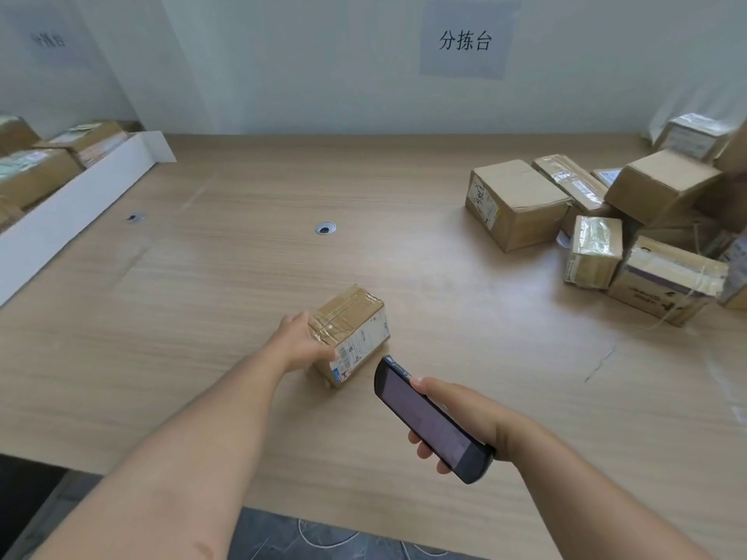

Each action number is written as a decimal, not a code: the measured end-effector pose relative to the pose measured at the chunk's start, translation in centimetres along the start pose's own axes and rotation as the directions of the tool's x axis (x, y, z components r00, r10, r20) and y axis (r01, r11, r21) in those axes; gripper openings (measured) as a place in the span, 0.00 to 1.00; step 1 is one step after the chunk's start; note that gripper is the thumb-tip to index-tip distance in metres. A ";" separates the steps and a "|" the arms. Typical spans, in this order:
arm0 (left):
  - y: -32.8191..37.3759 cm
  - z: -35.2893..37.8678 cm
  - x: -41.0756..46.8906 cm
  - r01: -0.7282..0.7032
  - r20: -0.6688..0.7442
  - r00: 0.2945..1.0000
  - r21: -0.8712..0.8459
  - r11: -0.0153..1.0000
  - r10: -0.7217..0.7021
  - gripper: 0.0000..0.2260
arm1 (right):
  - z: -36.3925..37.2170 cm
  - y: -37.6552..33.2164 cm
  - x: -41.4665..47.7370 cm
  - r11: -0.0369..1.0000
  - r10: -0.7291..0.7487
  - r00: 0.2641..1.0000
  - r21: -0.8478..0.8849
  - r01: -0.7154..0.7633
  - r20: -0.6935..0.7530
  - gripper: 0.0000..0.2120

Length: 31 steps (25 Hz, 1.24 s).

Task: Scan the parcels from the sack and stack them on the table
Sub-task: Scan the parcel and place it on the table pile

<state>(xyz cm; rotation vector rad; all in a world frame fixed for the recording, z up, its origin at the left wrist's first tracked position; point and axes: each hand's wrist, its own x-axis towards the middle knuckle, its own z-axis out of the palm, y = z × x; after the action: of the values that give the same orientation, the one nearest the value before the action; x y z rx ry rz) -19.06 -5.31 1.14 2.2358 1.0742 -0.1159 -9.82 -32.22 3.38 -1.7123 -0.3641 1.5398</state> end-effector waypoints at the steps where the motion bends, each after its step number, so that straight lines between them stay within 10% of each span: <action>1: 0.4 -0.3 0.0 0.022 -0.013 1.000 -0.044 0.999 -0.022 0.25 | -0.2 0.1 -0.1 1.000 0.001 1.000 -0.013 -0.001 0.009 0.23; 31: 1.6 -3.7 -8.2 0.095 -0.178 0.977 -0.116 0.989 -0.114 0.29 | -0.2 -0.4 -2.8 0.916 0.053 0.969 -0.398 0.049 0.241 0.35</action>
<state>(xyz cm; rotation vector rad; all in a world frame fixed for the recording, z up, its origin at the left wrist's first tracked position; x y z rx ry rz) -24.04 -9.38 7.69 2.1258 1.2666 0.1036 -10.12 -33.95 5.58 -1.8219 -0.8608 1.7767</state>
